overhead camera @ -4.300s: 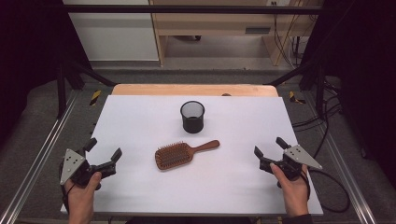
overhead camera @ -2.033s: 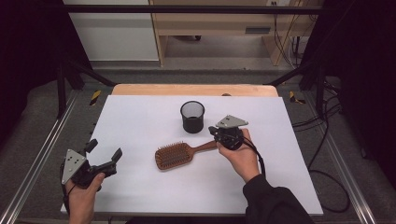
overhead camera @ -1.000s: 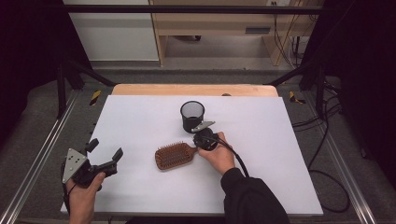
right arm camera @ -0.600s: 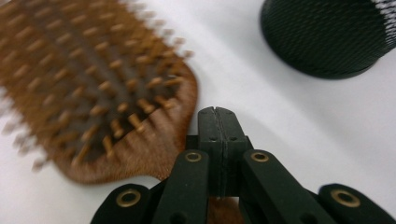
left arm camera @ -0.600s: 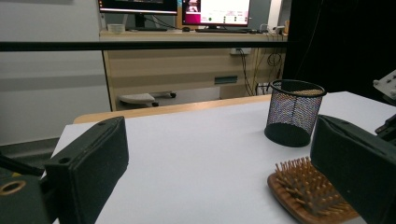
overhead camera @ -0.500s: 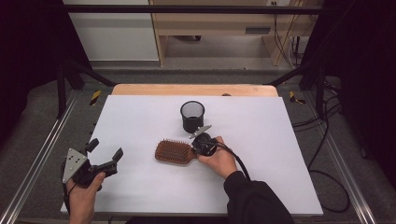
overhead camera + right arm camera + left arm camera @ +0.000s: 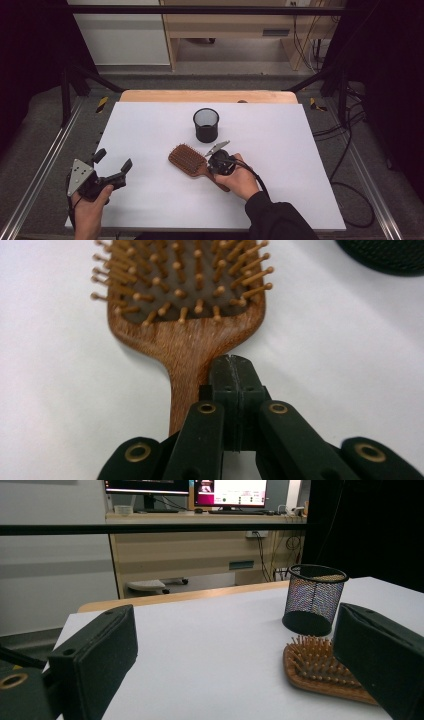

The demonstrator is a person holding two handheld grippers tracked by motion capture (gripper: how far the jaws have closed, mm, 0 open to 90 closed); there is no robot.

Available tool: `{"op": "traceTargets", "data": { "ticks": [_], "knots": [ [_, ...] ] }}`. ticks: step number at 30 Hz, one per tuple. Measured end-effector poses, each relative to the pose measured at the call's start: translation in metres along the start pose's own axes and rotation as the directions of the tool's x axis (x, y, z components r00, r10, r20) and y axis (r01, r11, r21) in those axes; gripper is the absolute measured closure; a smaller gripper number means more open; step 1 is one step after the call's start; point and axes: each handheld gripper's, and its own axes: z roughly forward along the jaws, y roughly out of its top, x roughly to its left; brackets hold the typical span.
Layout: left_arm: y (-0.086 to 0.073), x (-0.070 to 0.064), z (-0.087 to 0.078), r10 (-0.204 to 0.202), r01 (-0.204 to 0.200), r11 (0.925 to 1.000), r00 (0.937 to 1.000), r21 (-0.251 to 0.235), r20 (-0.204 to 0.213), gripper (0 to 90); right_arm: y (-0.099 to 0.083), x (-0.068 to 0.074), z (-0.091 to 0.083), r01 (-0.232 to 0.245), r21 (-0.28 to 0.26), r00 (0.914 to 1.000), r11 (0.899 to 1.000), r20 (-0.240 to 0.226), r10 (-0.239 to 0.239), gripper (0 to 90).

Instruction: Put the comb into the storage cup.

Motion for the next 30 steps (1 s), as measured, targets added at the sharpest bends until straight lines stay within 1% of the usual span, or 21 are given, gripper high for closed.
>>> {"op": "traceTargets", "data": {
  "ticks": [7,18,22,23,24,26,28,30],
  "knots": [
    [0.000,0.000,0.000,-0.001,0.001,1.0000,1.0000,0.000,0.001,4.5,-0.004,0.003,-0.002,-0.011,-0.001,0.9999,1.000,-0.012,0.011,90.0],
    [0.000,-0.001,0.000,0.000,0.000,1.0000,1.0000,0.002,0.004,4.5,-0.006,0.005,-0.005,-0.027,0.019,0.9990,0.999,-0.036,0.028,90.0],
    [0.000,0.000,0.000,-0.001,0.001,1.0000,1.0000,0.002,0.003,4.5,-0.006,0.005,-0.006,-0.027,0.019,0.9992,0.999,-0.028,0.028,90.0],
    [0.000,0.000,0.000,-0.001,0.001,1.0000,1.0000,0.002,0.002,4.5,-0.006,0.004,-0.008,-0.031,0.017,0.9992,0.999,-0.025,0.031,90.0],
    [0.000,0.000,0.000,-0.002,0.002,1.0000,1.0000,0.001,0.002,4.5,-0.007,0.001,-0.012,-0.043,0.004,0.9989,0.999,-0.019,0.043,90.0],
    [0.000,0.000,0.000,-0.001,0.001,1.0000,1.0000,0.001,0.002,4.5,-0.007,0.001,-0.014,-0.051,-0.001,0.9986,0.999,-0.017,0.051,90.0],
    [0.000,0.000,0.000,0.000,0.000,1.0000,1.0000,0.002,0.002,4.5,-0.007,0.001,-0.022,-0.054,-0.012,0.9985,0.998,-0.011,0.054,90.0],
    [0.000,-0.001,0.000,0.001,-0.001,1.0000,1.0000,0.001,0.002,4.5,-0.006,0.003,-0.026,-0.049,-0.022,0.9987,0.999,-0.014,0.049,90.0]
  ]
}}
